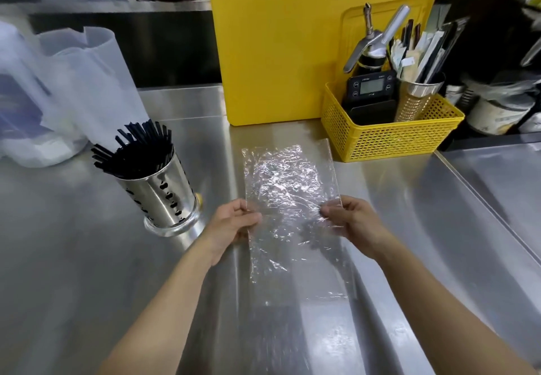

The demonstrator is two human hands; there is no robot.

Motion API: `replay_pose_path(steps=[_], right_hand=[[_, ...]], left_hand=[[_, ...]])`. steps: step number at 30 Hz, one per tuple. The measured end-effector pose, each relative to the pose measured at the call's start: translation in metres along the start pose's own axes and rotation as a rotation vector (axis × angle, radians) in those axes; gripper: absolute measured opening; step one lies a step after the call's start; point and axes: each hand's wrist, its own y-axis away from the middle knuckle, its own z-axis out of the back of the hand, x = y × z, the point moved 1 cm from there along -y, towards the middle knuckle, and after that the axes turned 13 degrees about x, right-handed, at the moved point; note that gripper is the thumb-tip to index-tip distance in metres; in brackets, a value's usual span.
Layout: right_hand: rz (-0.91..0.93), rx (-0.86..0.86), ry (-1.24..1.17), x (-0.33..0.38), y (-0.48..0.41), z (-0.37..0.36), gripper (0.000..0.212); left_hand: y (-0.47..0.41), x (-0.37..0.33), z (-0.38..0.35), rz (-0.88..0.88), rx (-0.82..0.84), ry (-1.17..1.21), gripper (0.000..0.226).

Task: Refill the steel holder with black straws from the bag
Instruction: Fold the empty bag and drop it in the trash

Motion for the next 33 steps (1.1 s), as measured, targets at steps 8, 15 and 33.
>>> replay_pose_path(steps=[8,15,33], right_hand=[[-0.075,0.108,0.050,-0.008,0.017,0.002,0.028],[0.014,-0.021,-0.018,-0.020,0.022,-0.020,0.042],[0.090,-0.142,-0.294,-0.039,0.064,-0.096,0.012]], left_hand=[[0.012,-0.005,0.014,-0.117,0.018,-0.132,0.014],[0.033,-0.004,0.027,-0.100,0.002,-0.157,0.062],[0.082,-0.003,0.024,-0.018,0.132,-0.046,0.023]])
